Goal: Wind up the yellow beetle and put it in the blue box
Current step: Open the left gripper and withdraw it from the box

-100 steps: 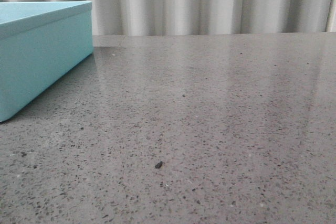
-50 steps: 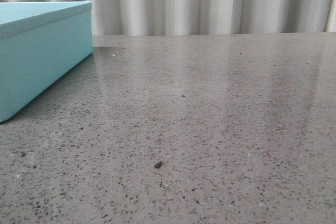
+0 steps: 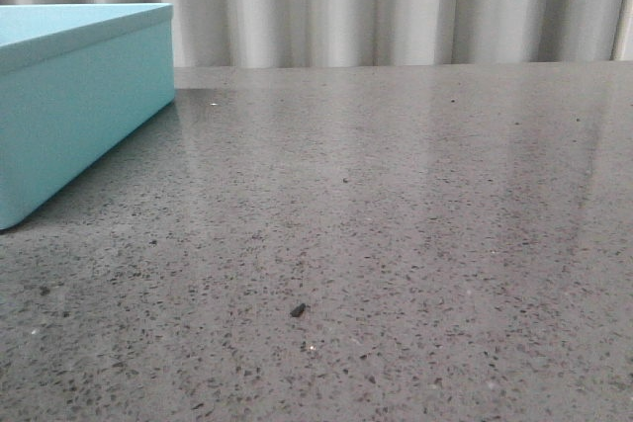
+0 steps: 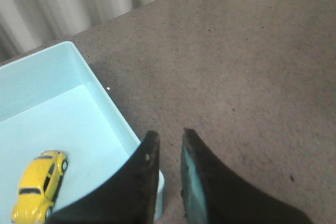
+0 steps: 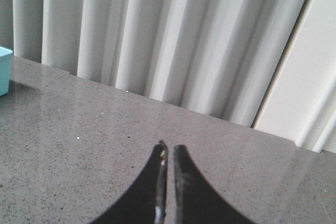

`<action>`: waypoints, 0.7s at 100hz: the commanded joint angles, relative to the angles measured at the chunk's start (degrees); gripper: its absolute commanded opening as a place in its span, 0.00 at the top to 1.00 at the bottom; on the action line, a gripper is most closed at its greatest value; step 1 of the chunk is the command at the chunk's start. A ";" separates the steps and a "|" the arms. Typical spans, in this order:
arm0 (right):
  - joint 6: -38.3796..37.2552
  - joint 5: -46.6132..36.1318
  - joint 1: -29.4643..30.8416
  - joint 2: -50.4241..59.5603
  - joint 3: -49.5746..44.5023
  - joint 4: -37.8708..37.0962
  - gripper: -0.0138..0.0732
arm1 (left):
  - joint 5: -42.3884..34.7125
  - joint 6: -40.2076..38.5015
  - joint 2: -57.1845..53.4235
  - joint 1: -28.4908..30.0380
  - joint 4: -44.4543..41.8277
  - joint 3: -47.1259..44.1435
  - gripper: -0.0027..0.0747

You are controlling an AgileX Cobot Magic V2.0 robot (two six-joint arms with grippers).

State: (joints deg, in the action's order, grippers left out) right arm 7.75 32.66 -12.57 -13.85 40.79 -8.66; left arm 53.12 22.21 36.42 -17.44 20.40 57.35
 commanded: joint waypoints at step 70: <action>0.52 -6.17 -0.21 -0.33 1.03 -0.30 0.90 | -4.64 -7.53 -29.65 -0.80 -0.50 -25.84 0.99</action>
State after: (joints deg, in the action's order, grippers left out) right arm 7.75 31.50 -12.57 -13.48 40.65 -8.52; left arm 53.02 15.34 5.93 -17.85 16.79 30.23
